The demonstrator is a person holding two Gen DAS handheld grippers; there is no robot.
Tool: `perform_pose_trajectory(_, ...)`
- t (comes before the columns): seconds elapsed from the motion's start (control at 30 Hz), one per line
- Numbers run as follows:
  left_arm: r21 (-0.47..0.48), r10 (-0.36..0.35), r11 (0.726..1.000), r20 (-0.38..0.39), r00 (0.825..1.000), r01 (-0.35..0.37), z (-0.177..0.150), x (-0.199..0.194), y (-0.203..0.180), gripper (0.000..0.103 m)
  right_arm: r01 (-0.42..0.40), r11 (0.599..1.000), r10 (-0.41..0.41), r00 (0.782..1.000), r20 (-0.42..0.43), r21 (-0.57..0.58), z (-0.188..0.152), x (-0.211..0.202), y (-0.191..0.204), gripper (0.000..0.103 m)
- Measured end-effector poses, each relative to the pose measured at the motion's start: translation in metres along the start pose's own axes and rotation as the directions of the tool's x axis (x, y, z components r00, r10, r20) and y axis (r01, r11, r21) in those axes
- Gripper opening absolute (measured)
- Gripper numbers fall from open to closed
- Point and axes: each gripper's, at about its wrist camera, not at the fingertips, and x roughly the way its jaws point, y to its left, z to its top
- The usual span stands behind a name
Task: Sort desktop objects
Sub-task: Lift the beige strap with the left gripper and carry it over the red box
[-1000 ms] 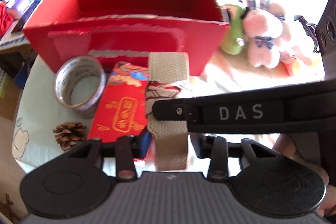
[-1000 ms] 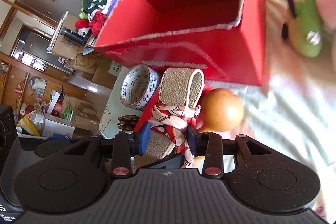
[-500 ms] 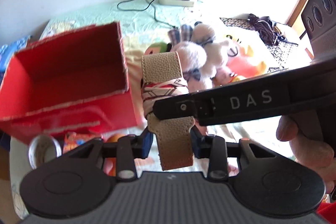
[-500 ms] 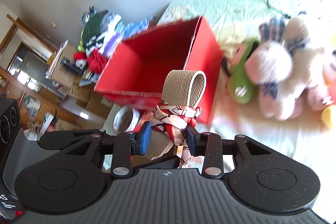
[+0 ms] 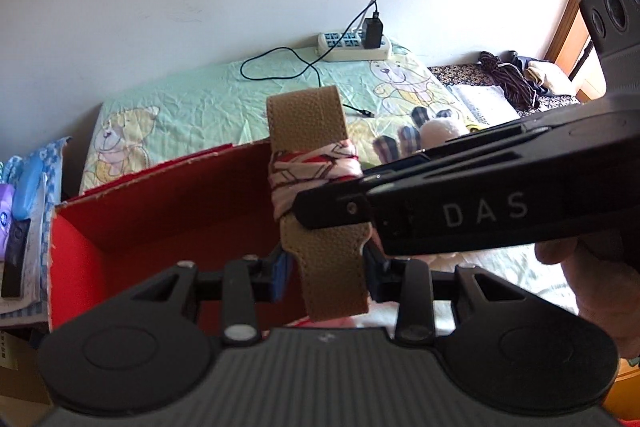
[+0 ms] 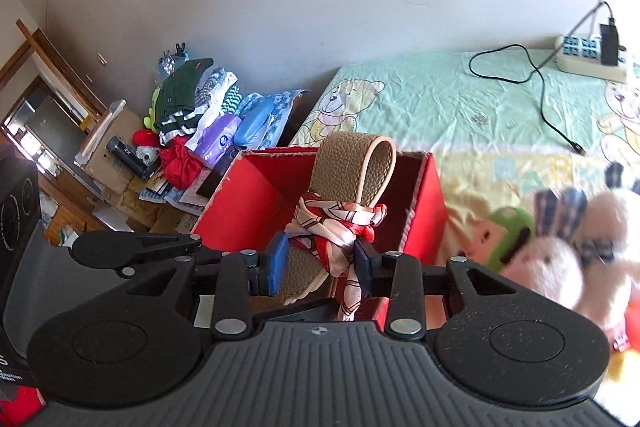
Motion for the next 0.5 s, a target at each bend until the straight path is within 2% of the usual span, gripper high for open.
perform_pose_trajectory(0.23,-0.038,-0.063,0.998,-0.126,0.99,0.058,-0.003,0.039,0.07,0.039,0.057,0.998,-0.062,0.985,-0.162,-0.034,0.03,0.068,0.019,0.034)
perform_pose_trajectory(0.37,-0.085,-0.119,0.991,-0.194,0.974,0.104,-0.007,0.064,0.099,0.039,0.092,0.996,-0.091,0.964,-0.248,-0.008,0.035,0.104,0.016,0.034)
perform_pose_trajectory(0.5,-0.122,-0.164,0.983,-0.269,0.949,0.136,-0.012,0.094,0.119,0.039,0.135,0.991,-0.122,0.935,-0.333,0.016,0.035,0.135,0.012,0.033)
